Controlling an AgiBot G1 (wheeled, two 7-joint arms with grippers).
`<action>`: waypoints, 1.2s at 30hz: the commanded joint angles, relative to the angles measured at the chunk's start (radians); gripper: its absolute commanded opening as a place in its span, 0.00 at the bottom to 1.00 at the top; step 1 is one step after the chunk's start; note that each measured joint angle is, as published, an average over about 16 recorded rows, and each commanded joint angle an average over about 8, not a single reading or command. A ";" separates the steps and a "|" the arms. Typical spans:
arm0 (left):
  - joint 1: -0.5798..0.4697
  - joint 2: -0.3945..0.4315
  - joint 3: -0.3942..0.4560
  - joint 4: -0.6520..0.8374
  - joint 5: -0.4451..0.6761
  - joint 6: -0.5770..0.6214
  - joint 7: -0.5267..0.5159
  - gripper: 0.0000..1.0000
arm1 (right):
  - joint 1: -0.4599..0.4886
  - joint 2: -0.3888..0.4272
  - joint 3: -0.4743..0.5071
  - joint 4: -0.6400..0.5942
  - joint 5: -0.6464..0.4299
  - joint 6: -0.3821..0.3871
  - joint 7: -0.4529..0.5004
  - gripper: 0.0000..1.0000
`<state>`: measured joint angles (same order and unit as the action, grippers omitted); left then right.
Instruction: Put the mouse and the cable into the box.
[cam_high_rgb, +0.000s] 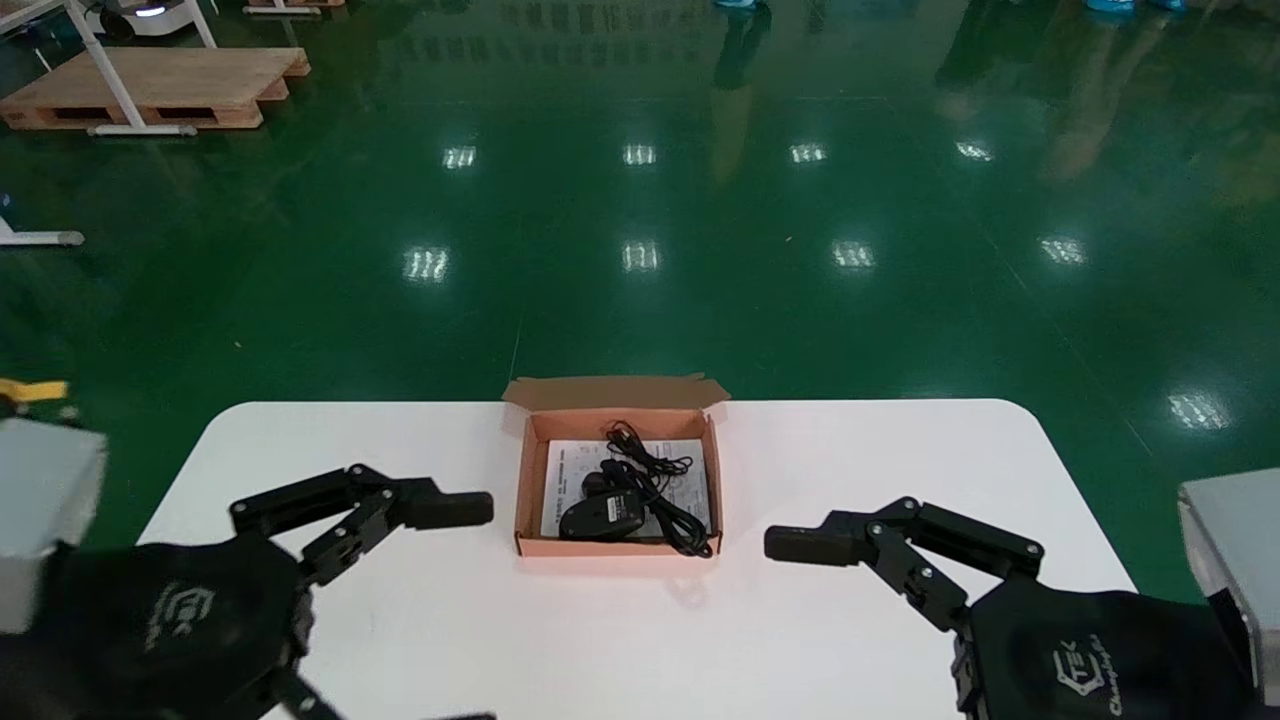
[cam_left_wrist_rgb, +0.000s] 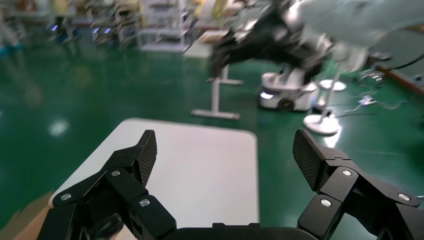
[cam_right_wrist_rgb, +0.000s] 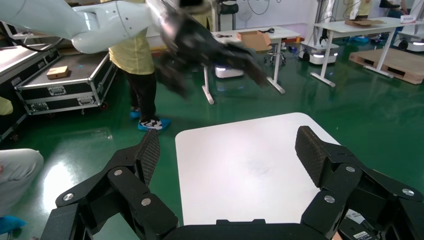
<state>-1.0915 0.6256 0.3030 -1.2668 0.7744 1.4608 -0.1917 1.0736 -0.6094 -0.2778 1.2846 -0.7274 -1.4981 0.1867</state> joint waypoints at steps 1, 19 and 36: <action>0.018 -0.015 -0.025 -0.019 -0.045 0.036 0.004 1.00 | 0.000 0.001 0.001 0.000 0.001 -0.001 0.000 1.00; 0.023 -0.019 -0.031 -0.023 -0.057 0.045 0.005 1.00 | 0.000 0.000 0.000 0.000 0.000 0.000 0.000 1.00; 0.017 -0.014 -0.023 -0.017 -0.043 0.034 0.004 1.00 | 0.001 -0.001 -0.002 -0.001 -0.001 0.002 0.000 1.00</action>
<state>-1.0742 0.6111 0.2795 -1.2839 0.7306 1.4950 -0.1877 1.0744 -0.6104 -0.2798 1.2833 -0.7288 -1.4963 0.1867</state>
